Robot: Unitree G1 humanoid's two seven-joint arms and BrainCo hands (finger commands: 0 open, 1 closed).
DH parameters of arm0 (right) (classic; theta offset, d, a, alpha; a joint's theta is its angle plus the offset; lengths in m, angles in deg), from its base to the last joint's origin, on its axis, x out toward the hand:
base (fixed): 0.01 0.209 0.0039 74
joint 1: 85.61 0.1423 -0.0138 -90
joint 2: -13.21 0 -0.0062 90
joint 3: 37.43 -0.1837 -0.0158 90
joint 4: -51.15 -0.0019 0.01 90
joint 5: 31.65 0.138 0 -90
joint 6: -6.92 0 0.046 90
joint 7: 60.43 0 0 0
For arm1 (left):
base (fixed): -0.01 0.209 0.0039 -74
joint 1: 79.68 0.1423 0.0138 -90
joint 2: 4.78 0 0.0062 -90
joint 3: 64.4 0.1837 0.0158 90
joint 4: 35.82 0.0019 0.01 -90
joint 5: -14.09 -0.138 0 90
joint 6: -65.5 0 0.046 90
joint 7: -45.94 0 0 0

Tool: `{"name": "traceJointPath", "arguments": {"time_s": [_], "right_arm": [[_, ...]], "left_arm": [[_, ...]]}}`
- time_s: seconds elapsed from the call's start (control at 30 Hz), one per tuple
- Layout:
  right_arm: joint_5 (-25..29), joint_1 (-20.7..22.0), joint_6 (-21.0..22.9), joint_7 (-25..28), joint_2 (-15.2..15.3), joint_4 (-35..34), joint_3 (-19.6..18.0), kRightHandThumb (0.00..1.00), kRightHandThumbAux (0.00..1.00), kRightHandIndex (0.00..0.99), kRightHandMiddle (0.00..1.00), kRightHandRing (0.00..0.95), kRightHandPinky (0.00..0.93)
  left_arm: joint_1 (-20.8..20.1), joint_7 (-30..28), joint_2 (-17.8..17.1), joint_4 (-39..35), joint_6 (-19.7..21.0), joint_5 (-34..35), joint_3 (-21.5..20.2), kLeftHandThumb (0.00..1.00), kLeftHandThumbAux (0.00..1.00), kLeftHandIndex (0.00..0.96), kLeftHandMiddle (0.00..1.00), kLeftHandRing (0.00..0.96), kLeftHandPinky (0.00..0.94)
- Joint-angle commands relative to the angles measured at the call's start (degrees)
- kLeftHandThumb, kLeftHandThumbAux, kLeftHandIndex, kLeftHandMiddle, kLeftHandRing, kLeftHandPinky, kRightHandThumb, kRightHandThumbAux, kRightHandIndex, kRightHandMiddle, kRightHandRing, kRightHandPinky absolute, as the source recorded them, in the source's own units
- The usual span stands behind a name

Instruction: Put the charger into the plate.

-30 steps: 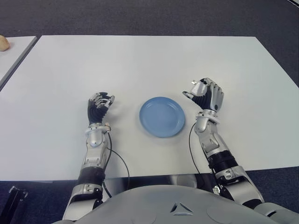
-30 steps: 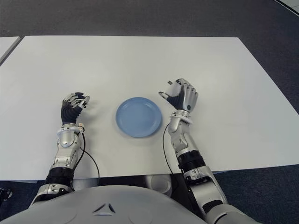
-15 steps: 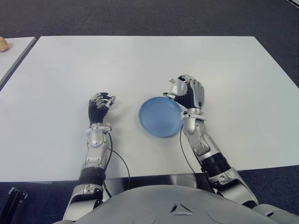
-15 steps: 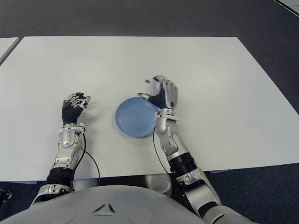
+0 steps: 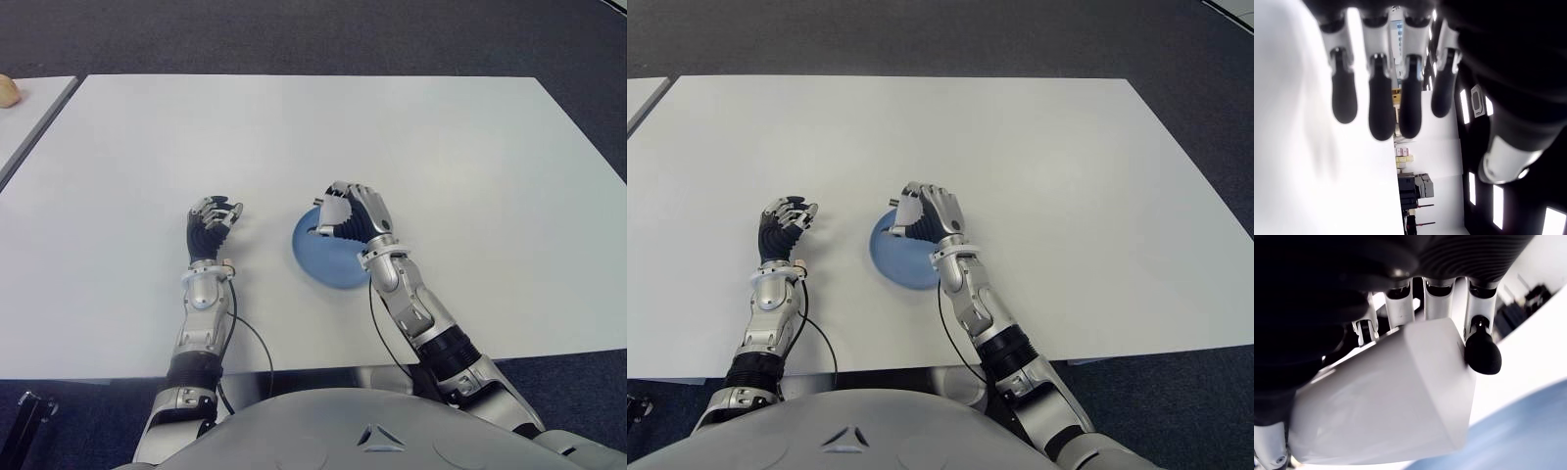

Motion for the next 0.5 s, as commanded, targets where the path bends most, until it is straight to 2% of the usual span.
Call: {"name": "traceJointPath", "arguments": {"time_s": [0.03, 0.23, 0.5], "right_arm": [[0.06, 0.36, 0.09, 3.54, -0.01, 0.42, 0.56, 0.951, 0.657, 0.381, 0.531, 0.58, 0.705], [-1.62, 0.73, 3.47, 9.32, -0.27, 0.92, 2.13, 0.952, 0.655, 0.39, 0.535, 0.573, 0.696], [-3.94, 1.58, 6.76, 14.83, 0.3, 1.17, 3.61, 0.952, 0.653, 0.397, 0.54, 0.573, 0.742]], "left_arm": [[0.11, 0.93, 0.36, 0.2, 0.1, -0.46, -0.01, 0.833, 0.681, 0.397, 0.485, 0.565, 0.54], [0.03, 0.55, 0.3, 0.41, -0.32, -0.01, -0.19, 0.833, 0.681, 0.396, 0.487, 0.568, 0.544], [-0.04, 0.27, 0.1, 0.76, -0.82, 0.34, -0.43, 0.833, 0.681, 0.398, 0.483, 0.557, 0.532]]}}
